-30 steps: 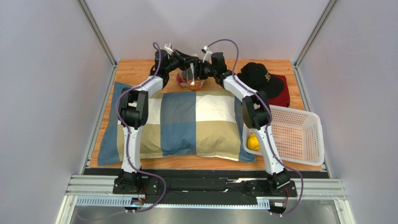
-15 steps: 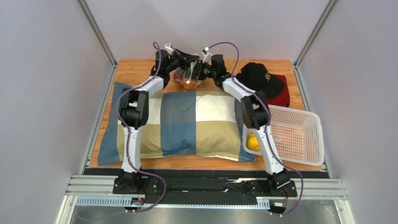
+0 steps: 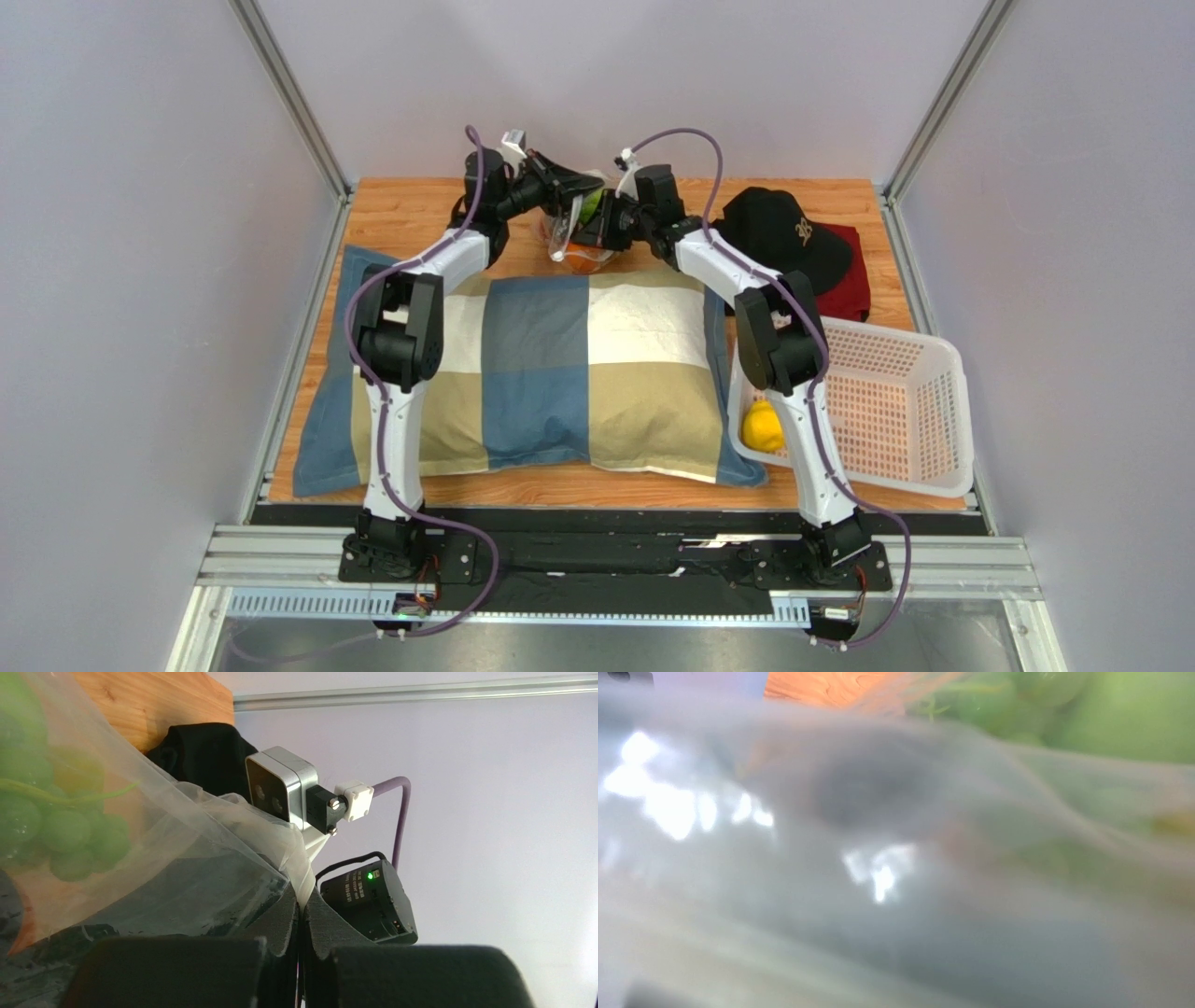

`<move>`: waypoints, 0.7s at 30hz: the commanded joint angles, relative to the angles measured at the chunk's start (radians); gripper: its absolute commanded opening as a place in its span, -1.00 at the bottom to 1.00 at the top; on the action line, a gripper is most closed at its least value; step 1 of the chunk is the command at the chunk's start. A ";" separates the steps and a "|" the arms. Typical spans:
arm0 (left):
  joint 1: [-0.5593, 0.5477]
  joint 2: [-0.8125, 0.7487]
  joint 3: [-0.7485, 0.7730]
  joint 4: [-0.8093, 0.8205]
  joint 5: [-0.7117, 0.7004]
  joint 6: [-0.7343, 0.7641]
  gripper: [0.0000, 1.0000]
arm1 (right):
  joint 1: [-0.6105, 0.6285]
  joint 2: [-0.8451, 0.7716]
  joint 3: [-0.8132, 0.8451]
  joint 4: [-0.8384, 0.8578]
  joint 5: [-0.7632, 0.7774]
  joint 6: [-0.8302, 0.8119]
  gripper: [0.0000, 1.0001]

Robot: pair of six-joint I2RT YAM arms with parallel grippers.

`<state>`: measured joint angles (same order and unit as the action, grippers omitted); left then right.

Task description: Open the zip-top bag and remove the fake food

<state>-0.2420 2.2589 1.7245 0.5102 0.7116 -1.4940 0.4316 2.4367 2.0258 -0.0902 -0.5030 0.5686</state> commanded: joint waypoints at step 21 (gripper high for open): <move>-0.065 -0.030 0.087 0.117 0.108 -0.092 -1.00 | -0.007 0.163 0.234 0.096 -0.108 0.100 0.83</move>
<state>-0.2260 2.2387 1.7504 0.5434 0.7437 -1.5375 0.3935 2.5507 2.2234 -0.0071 -0.6243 0.6945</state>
